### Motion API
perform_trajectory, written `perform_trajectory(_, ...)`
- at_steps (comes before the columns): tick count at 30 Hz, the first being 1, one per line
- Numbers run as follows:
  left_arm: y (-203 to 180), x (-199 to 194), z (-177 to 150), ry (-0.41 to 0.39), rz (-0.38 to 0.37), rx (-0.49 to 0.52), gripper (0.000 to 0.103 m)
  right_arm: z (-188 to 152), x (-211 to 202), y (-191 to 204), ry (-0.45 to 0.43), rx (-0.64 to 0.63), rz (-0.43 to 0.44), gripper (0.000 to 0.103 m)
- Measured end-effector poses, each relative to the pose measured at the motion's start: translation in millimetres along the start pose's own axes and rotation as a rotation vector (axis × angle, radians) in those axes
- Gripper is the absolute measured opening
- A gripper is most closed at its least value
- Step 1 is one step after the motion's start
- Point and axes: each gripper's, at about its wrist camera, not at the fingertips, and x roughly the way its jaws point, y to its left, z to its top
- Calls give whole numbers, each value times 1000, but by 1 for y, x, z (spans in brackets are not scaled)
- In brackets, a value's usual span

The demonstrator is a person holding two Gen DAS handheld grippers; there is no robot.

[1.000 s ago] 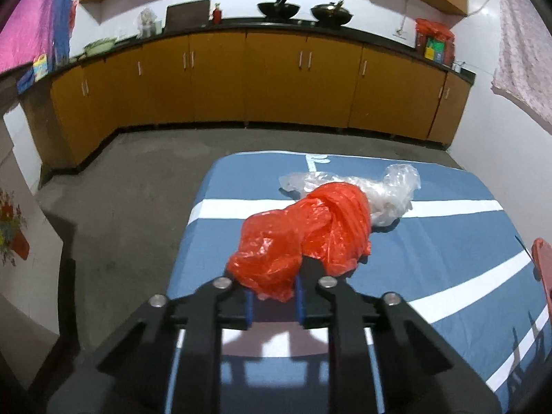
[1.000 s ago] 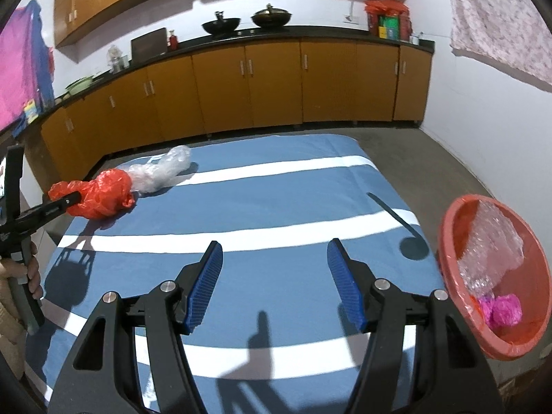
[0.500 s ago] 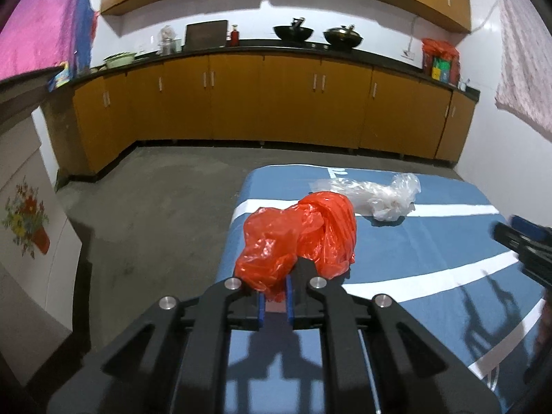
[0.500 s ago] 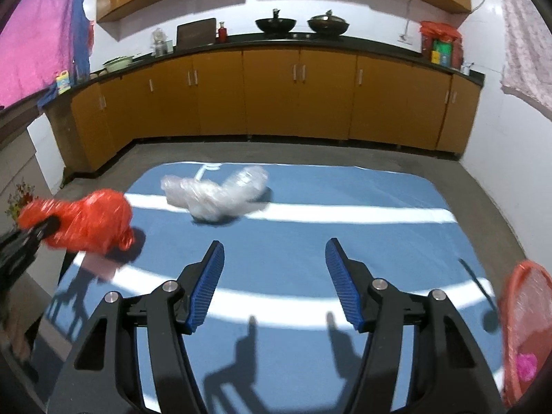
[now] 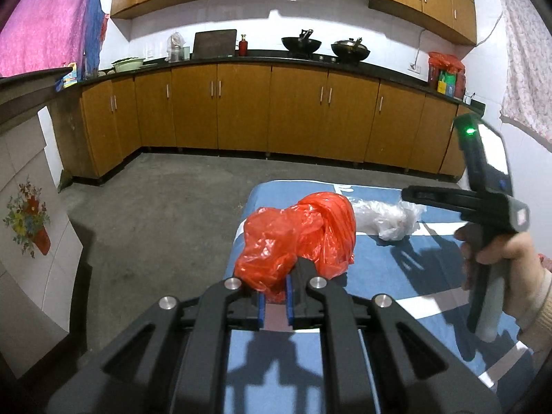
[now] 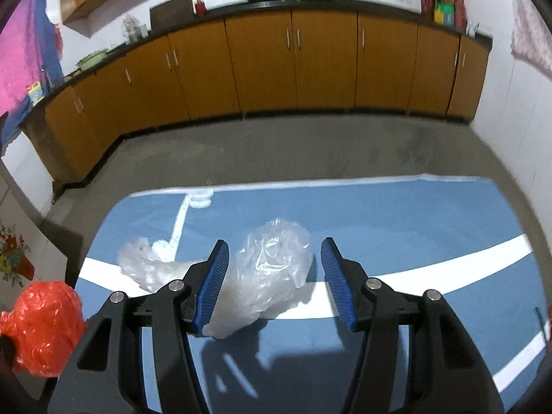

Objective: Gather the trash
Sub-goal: 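Grasp the orange bag with the left tool while the right tool grasps the clear bag, then carry the orange and clear bags over the orange basket with both tools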

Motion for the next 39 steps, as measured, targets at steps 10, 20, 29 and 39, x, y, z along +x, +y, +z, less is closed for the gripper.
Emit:
perform_trajectory(10,-14,1,1,5,-21,16,10,-30,-46,-31,-57,-62,-5,7)
perform_trajectory(20,-67,-35,0,-10,-113,84,10,-85,-153,-126,-136,-60,-171,7)
perform_trajectory(29,-125,-74,-3,-10,-212,118,10,-137,-248,-185,-202,-11,-296,7)
perform_trajectory(39,-190,-111,-9,-4,-329,156,10,-171,-321,-245,-266,95,-414,7)
